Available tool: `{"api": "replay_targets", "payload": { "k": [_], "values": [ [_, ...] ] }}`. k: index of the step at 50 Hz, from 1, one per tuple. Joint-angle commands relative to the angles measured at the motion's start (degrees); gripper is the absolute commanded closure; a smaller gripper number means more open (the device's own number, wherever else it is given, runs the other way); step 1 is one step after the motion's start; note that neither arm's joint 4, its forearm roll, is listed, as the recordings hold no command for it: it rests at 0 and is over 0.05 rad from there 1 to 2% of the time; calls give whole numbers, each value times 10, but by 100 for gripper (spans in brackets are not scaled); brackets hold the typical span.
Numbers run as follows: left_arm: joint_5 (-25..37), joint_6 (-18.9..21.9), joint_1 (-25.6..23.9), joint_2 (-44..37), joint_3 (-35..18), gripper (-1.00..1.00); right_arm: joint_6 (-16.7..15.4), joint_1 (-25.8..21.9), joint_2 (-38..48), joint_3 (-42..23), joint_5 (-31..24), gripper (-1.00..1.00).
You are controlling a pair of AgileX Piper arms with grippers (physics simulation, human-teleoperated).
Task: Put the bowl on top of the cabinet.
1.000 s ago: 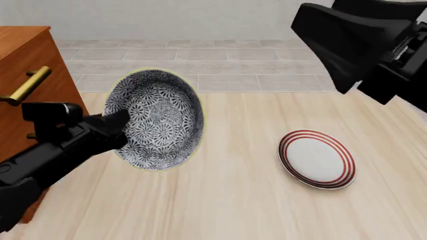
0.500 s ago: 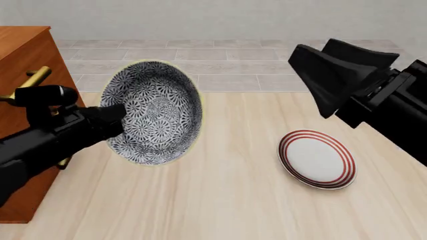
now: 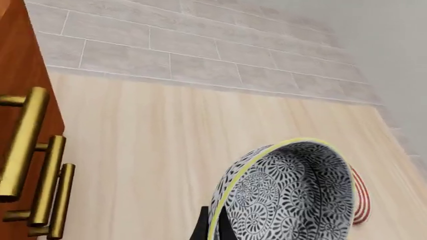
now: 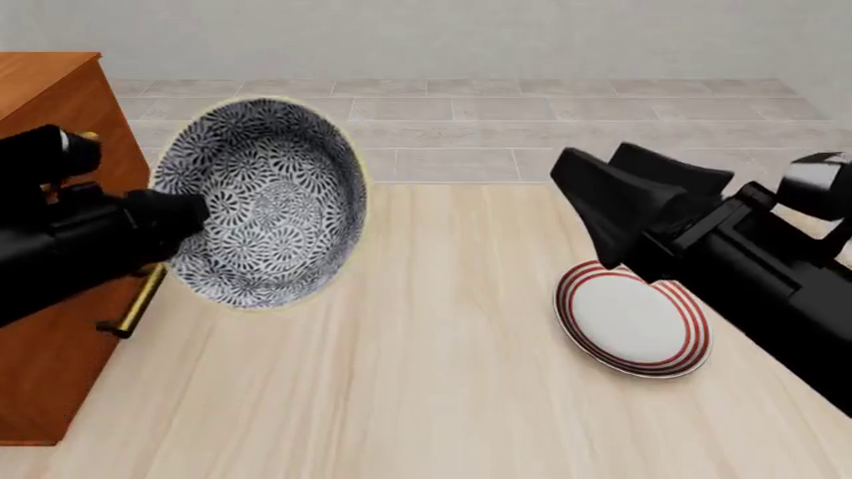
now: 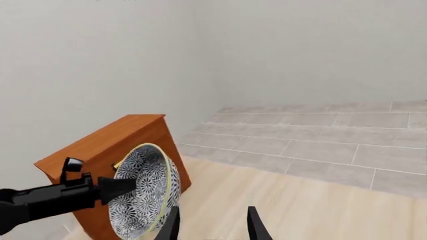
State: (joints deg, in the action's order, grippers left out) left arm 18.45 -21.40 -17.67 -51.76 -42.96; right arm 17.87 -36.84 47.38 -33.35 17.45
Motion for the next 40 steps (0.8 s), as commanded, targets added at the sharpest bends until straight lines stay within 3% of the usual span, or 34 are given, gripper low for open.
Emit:
{"api": "replay_targets", "payload": {
  "k": [1, 7, 9, 13, 15, 16, 17, 20, 22, 40],
  "values": [
    [86, -20, 48, 12, -35, 100, 15, 13, 8, 14, 18, -100],
    [124, -17, 62, 9, -56, 100, 18, 13, 12, 18, 24, -100],
    [141, -17, 92, 25, -63, 100, 19, 13, 17, 20, 29, -100],
    [159, -21, 82, 15, -81, 100, 20, 10, 27, 22, 37, -100],
    [175, -22, 102, 16, -82, 100, 21, 10, 28, 23, 38, -100],
    [196, -1, 167, 48, -88, 100, 22, 9, 28, 24, 39, -100],
    [208, 17, 186, 48, -91, 100, 22, 9, 28, 24, 39, -100],
    [202, -25, 127, 28, -99, 100, 27, 10, 35, 28, 47, -100],
    [209, -11, 131, 29, -111, 100, 27, 10, 41, 30, 52, -100],
    [259, -50, 123, -3, -192, 100, 38, 10, 69, 47, 81, -100]
  ]
}}
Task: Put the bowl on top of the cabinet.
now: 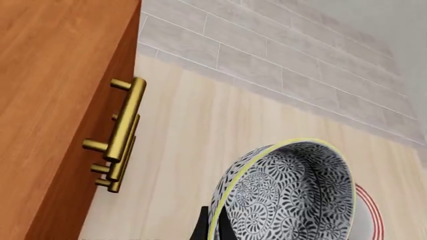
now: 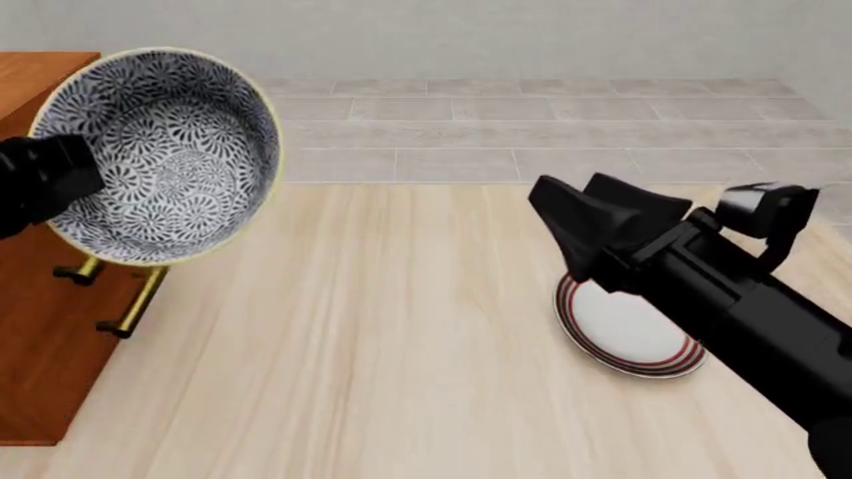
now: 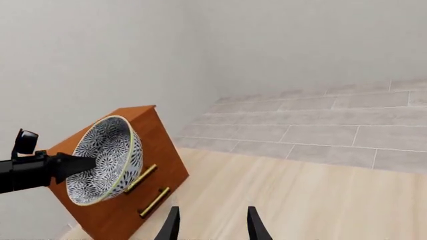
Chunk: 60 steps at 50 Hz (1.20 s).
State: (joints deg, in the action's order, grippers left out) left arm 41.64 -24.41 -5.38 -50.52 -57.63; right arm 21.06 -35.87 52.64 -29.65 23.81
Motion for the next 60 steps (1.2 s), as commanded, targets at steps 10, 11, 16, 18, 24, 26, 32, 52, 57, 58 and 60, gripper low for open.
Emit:
{"api": "replay_targets", "payload": {
  "k": [10, 11, 16, 18, 24, 26, 32, 52, 57, 58, 60],
  "values": [
    [44, -15, 20, -36, -100, 100, 12, 0, 36, 19, 37, -100],
    [45, -20, 15, -42, -106, 100, 12, 0, 40, 20, 40, -100],
    [45, -19, 29, -53, -117, 100, 15, -2, 42, 30, 47, -100],
    [47, -25, 31, -58, -120, 100, 15, -5, 43, 31, 49, -100],
    [55, -6, 67, -69, -142, 100, 4, -6, 42, 30, 42, -100],
    [58, -3, 70, -73, -148, 100, 5, -5, 44, 30, 43, -100],
    [62, 20, 117, -84, -166, 100, -3, -1, 50, 28, 41, -100],
    [75, 21, 227, -89, -211, 100, -3, -2, 51, 40, 48, -100],
    [80, 17, 245, -95, -223, 100, -3, -3, 47, 42, 45, -100],
    [81, 17, 251, -96, -226, 100, -3, -4, 47, 42, 45, -100],
    [81, 19, 265, -97, -229, 100, -4, -3, 47, 43, 45, -100]
  ]
}}
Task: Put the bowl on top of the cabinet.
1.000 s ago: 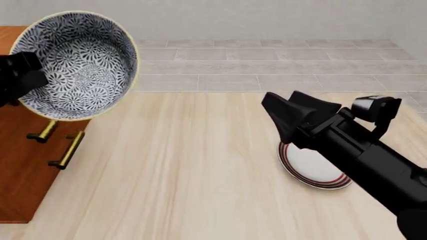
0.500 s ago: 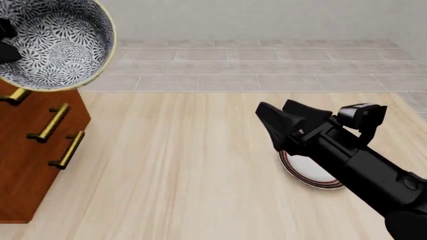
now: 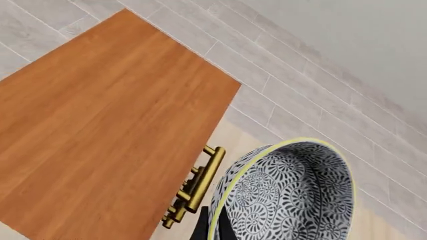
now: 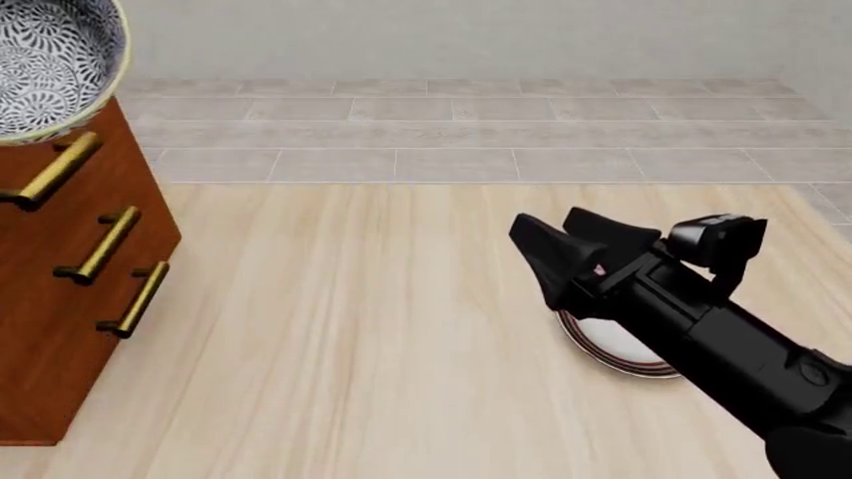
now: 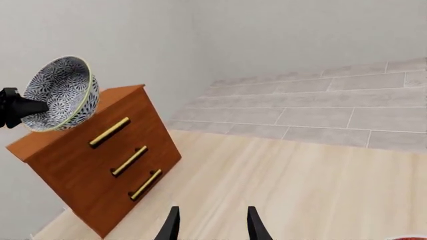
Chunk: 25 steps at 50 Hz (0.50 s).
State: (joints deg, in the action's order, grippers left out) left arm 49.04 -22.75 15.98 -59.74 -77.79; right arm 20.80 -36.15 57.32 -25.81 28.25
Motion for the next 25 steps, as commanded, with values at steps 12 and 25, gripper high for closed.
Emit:
{"api": "replay_targets", "payload": {
  "k": [12, 25],
  "values": [
    [-1, 7, 104, -19, -35, 100, -3, -1, 3, 6, 2, -100],
    [-16, 16, 145, -34, -35, 100, -2, 0, 1, 11, 4, -100]
  ]
}}
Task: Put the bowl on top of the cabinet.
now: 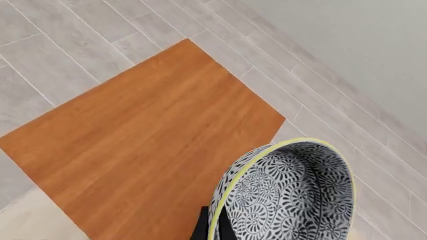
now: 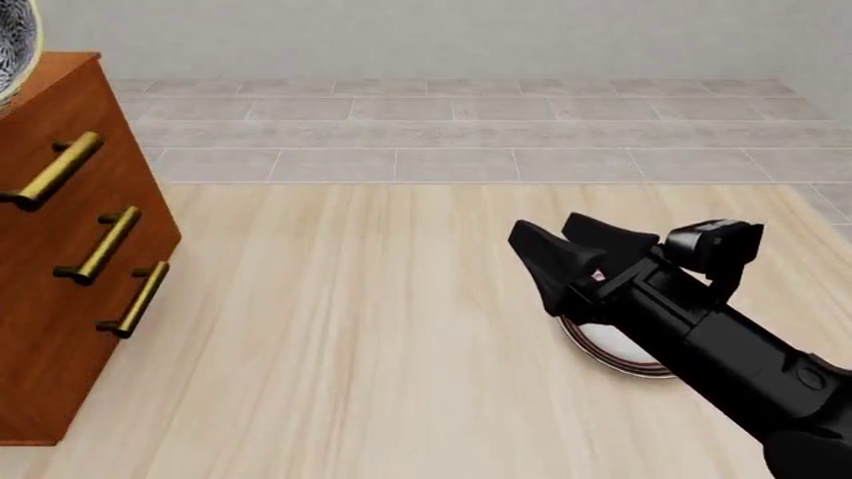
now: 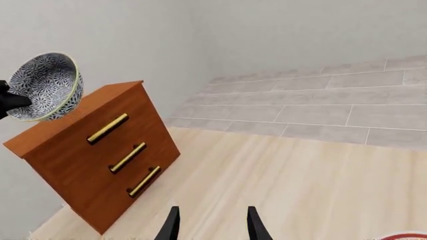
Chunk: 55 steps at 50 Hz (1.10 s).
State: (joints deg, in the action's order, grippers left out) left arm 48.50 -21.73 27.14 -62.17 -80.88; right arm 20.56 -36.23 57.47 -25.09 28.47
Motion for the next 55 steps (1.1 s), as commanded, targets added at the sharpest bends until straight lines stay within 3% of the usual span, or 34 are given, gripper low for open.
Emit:
{"api": "replay_targets", "payload": {
  "k": [1, 21, 55],
  "values": [
    [-13, 5, 37, -12, -1, 100, 0, 1, 1, 3, 2, -100],
    [-58, 3, 83, -32, 49, 100, -2, -2, 20, -6, 10, -100],
    [-79, -6, 120, -54, 48, 100, -3, -7, 19, -8, 7, -100]
  ]
}}
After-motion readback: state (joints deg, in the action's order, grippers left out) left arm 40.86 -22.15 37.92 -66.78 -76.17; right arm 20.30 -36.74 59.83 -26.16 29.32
